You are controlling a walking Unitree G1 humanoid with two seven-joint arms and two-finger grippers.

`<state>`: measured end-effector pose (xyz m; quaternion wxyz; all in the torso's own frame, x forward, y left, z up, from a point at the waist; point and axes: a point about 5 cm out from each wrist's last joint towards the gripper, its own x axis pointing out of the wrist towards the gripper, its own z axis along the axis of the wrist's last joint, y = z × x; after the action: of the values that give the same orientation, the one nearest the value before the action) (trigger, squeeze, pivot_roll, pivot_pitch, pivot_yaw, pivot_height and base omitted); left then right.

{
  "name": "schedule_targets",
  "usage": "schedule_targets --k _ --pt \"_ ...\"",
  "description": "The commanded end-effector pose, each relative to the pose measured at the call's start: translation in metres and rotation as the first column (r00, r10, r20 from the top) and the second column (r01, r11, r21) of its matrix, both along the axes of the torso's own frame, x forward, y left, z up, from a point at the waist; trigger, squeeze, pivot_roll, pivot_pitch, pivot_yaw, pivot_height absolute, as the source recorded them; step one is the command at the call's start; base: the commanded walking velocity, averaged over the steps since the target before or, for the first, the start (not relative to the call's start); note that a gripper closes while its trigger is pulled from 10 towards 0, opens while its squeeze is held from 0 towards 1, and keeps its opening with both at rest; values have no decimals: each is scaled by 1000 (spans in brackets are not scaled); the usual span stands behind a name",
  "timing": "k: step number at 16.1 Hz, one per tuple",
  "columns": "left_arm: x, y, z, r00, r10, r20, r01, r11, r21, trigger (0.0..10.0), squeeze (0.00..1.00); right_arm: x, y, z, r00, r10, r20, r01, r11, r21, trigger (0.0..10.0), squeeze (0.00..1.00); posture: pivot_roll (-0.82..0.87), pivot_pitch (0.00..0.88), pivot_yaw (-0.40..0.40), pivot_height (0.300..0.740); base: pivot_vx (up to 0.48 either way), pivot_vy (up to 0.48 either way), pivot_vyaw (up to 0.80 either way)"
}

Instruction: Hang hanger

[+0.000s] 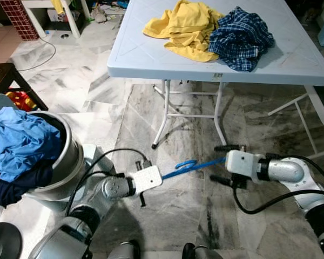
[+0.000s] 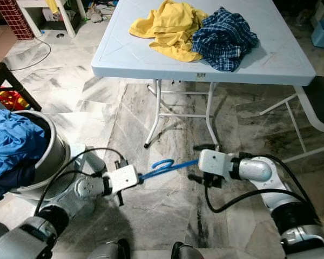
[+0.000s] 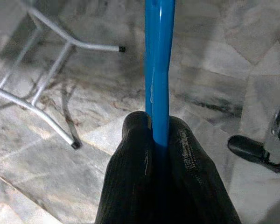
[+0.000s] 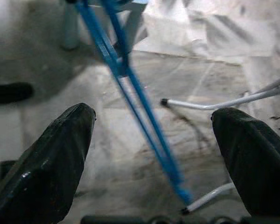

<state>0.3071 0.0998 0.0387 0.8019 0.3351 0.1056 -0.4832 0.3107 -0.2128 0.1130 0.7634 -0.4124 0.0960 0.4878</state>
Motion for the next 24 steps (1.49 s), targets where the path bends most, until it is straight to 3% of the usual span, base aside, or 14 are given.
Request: schedule_targets --k 1,4,8,9,10,11,24 --pt "-3 4 -3 1000 -28 5 27 999 34 10000 0 -2 0 1 999 37 -33 -39 999 -36 10000 0 -10 213 22 740 0 0 0" --pt "-6 -1 -2 995 -92 23 91 995 30 10000 0 5 8 1 999 48 0 -48 998 -40 10000 0 -5 214 21 740 0 0 0" --pt "-6 -8 0 991 -126 55 124 992 31 10000 0 2 17 -12 997 59 -50 -62 996 -57 10000 0 1 216 19 740 0 0 0" --pt "-5 -10 3 990 -126 65 125 992 23 10000 0 0 16 -20 996 55 -67 -62 994 -93 8510 0 1 216 19 740 0 0 0" --pt "-3 -11 5 989 -124 75 123 992 19 10000 0 0 15 -25 997 43 -67 -51 992 -117 6392 0 1 216 18 740 0 0 0" --pt "-2 -11 6 989 -122 81 121 993 15 10000 0 0 13 -29 998 21 -66 -30 991 -133 0 0 1 215 18 740 0 0 0" --pt "-3 -12 5 984 -152 88 149 988 45 10000 0 9 18 -30 998 -13 56 20 990 -138 0 0 -2 229 20 740 0 0 0"
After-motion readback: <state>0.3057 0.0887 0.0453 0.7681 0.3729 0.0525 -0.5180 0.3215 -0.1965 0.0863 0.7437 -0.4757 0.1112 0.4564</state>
